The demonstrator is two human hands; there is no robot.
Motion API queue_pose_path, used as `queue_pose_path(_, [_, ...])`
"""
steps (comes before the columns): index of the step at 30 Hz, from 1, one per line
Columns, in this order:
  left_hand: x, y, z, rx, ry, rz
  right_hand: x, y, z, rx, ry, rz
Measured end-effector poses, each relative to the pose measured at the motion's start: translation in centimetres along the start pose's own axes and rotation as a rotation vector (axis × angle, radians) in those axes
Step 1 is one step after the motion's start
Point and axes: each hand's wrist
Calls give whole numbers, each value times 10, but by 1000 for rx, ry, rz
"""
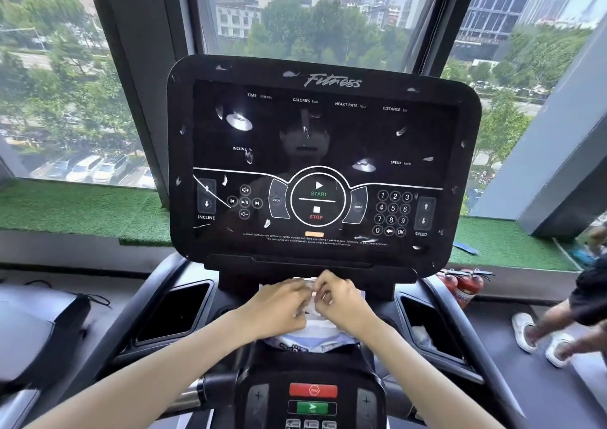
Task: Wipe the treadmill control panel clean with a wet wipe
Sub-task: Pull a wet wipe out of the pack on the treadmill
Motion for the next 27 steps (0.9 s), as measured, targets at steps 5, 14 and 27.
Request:
queue_pose_path(5, [-7,-4,0,-20,72,-33,2,-2,6,-64,285,-112])
queue_pose_path(14, [-15,0,13,-7,159,-17,1,2,-7,135,-46,-92])
queue_pose_path(27, [3,-8,12,117,113,-155,-20,9,-32,112,-457,-14])
Point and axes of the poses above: each hand's wrist, its own y-axis away from the middle knuckle, its own z-axis out of the palm, x = y × z, and after that the axes turned 7 degrees about z, right-handed
